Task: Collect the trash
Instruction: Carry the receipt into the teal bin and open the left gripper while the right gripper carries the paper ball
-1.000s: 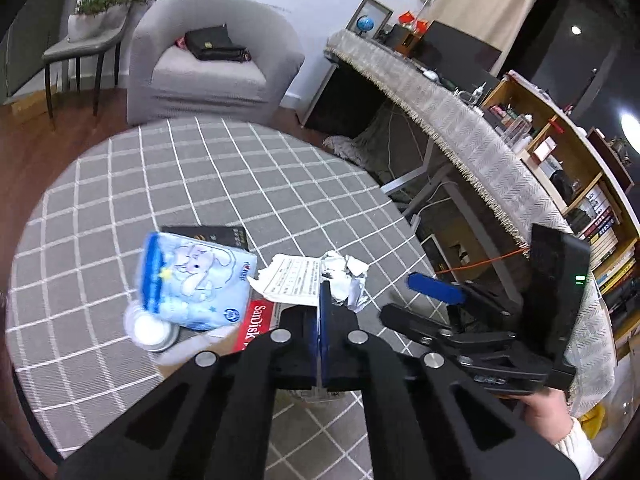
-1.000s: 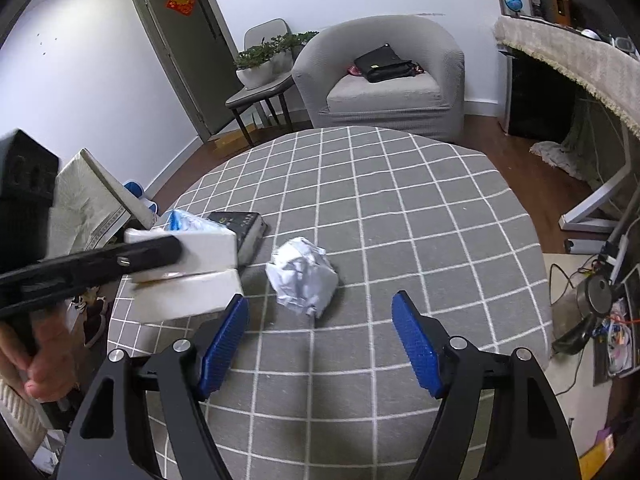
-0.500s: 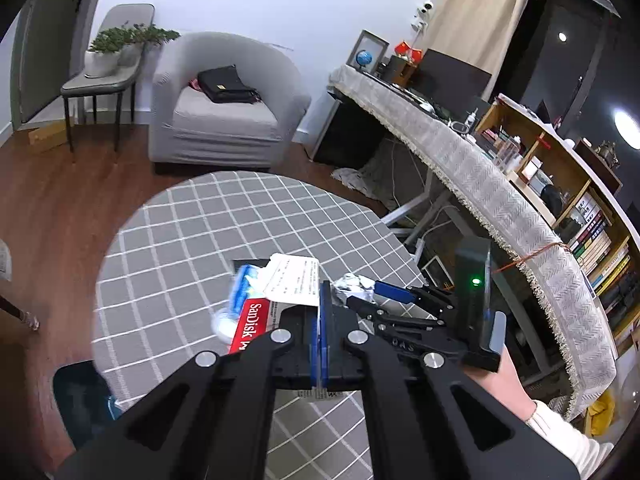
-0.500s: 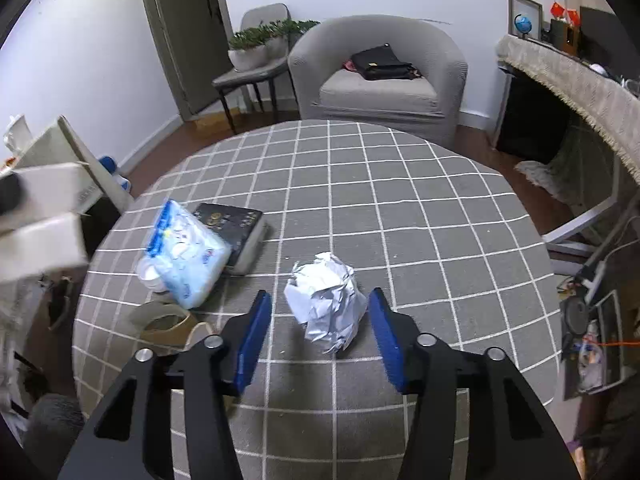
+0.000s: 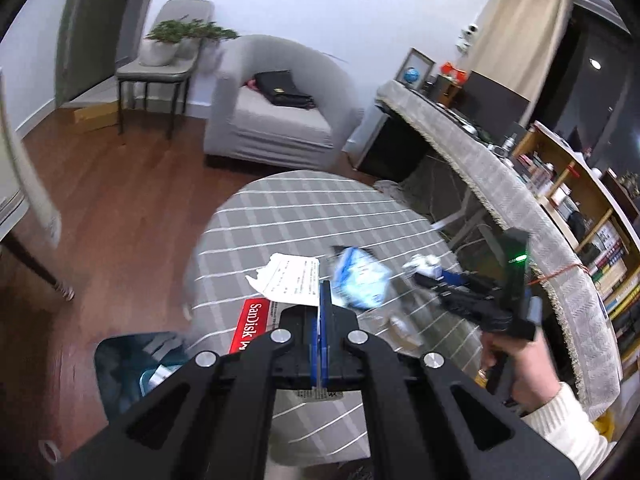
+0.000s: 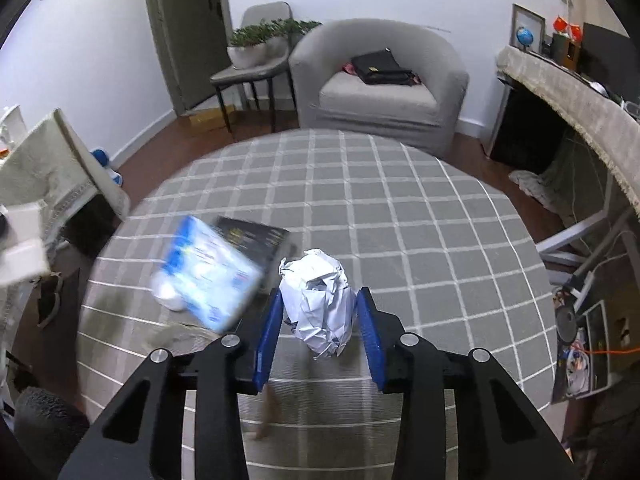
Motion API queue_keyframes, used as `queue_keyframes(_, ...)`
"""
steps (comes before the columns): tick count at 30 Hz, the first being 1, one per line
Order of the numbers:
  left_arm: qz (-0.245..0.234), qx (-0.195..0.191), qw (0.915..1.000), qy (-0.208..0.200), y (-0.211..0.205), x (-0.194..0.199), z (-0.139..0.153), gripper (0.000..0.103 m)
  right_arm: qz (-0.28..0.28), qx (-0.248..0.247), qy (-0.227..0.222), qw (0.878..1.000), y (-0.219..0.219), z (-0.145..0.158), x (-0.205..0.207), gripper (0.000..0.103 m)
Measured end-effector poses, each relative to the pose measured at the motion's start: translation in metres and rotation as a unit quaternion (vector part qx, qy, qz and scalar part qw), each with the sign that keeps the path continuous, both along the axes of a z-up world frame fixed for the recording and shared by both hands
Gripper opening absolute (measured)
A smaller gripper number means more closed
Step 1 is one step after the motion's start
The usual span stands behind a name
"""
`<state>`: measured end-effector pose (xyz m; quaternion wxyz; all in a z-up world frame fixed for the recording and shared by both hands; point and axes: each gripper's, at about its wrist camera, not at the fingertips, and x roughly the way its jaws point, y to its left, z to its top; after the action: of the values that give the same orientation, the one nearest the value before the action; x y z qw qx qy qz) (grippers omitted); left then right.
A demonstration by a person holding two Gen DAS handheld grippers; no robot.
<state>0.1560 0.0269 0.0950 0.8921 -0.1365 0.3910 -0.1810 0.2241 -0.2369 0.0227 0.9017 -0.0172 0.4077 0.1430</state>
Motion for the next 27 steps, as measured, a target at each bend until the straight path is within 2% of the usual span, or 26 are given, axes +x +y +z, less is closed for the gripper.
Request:
queue_keyframes(7,0.048,0.011,0.9985,0.025,0.057,-0.021,-0.025,0.002,0.051,0.030,-0.011,0.998,0.054,0.035,-0.015,0.039)
queue_keyframes(13,0.077,0.020,0.9954,0.054,0.092,-0.035,-0.049,0.002,0.094,0.042,-0.009,0.995,0.103,0.048,-0.025,0.039)
queue_keyframes(21,0.112,0.032,0.9872,0.109,0.136,-0.046,-0.101,0.002,0.148,0.041,0.008,0.988,0.171,0.039,-0.040,0.039)
queue_keyframes(27,0.123,0.027,0.9791,0.160,0.158,-0.039,-0.145,0.002,0.184,0.042,0.035,0.981,0.220,0.019,-0.048,0.039)
